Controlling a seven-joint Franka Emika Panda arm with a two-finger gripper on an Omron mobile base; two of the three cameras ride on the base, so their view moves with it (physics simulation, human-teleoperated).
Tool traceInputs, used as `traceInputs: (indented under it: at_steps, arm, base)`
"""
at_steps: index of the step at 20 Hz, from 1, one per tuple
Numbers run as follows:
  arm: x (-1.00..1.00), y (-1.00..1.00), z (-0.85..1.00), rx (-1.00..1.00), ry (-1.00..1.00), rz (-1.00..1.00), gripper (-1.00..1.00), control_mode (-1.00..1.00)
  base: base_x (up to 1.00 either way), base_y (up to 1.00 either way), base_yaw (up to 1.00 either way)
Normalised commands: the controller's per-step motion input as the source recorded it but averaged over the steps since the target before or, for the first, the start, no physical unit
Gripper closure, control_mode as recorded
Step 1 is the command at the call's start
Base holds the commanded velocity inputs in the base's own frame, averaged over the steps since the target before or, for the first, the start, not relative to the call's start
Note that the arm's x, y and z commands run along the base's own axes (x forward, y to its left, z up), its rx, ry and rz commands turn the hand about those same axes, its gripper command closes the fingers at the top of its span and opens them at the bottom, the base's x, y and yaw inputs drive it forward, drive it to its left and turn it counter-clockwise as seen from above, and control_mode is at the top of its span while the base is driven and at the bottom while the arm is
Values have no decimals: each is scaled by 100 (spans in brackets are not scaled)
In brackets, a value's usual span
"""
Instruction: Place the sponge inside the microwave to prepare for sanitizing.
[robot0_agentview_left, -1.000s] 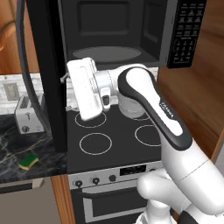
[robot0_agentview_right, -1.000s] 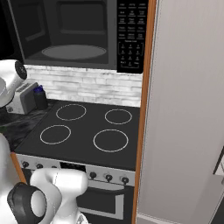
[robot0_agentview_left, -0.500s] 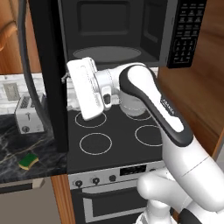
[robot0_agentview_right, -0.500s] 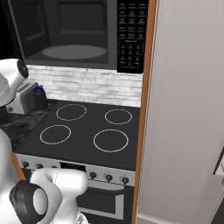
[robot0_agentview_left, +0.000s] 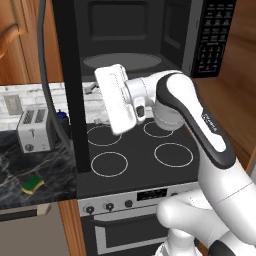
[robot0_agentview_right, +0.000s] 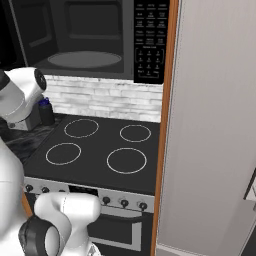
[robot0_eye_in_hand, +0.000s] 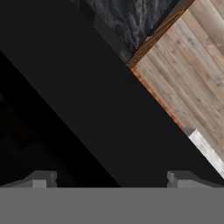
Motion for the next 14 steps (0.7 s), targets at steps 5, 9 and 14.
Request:
traceInputs:
  at_steps: [5,9,14]
  arm:
    - [0,0,0,0,-2,-2,-100,-100]
    - [-2,-17,-15,-14,-2,-4,-100,-100]
    - [0,-54,-12,-21,-9,-1,-100,-100]
  base:
    - [0,0,0]
    - [0,0,0]
    - [0,0,0]
